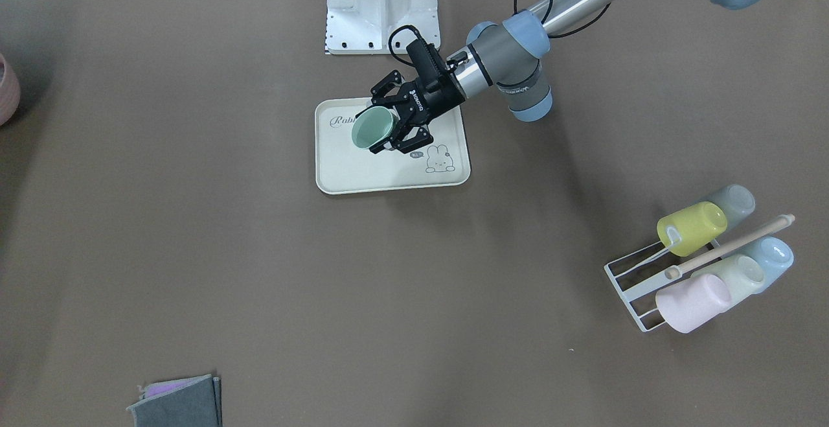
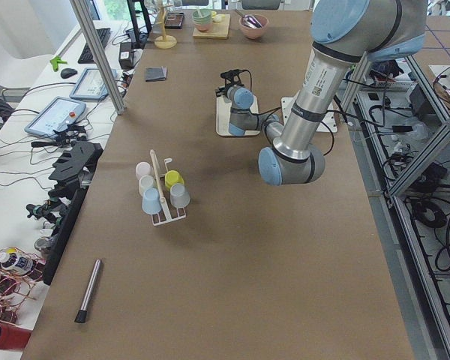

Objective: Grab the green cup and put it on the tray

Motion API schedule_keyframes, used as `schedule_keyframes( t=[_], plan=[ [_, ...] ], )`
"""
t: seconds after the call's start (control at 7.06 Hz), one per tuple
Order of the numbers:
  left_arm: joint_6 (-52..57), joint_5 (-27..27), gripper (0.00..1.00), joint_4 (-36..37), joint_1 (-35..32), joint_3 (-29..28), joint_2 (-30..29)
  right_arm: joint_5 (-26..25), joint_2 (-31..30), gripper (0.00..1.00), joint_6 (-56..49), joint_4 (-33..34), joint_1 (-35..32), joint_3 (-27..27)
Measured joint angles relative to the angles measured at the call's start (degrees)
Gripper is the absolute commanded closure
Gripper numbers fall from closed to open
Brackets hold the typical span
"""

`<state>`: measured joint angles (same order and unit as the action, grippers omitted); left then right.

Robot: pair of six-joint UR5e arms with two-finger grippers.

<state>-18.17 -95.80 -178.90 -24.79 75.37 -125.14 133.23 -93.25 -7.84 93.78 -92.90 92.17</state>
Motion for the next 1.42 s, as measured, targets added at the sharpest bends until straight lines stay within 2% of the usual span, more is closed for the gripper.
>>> schedule_keyframes(
  t=[0.71,0.99,1.42],
  plan=[
    [1.6,-0.2,0.64,-16.7,0.9,-10.5,-0.5,0.0,0.2,0.0,0.0,0.0,0.0,0.0],
    [1.4,-0.3,0.64,-19.5,1.8,-12.5,-0.7,0.0,0.2,0.0,0.0,0.0,0.0,0.0],
    [0.8,-0.6,0.63,-19.6,2.3,-12.8,-1.5,0.1,0.2,0.0,0.0,0.0,0.0,0.0]
  ],
)
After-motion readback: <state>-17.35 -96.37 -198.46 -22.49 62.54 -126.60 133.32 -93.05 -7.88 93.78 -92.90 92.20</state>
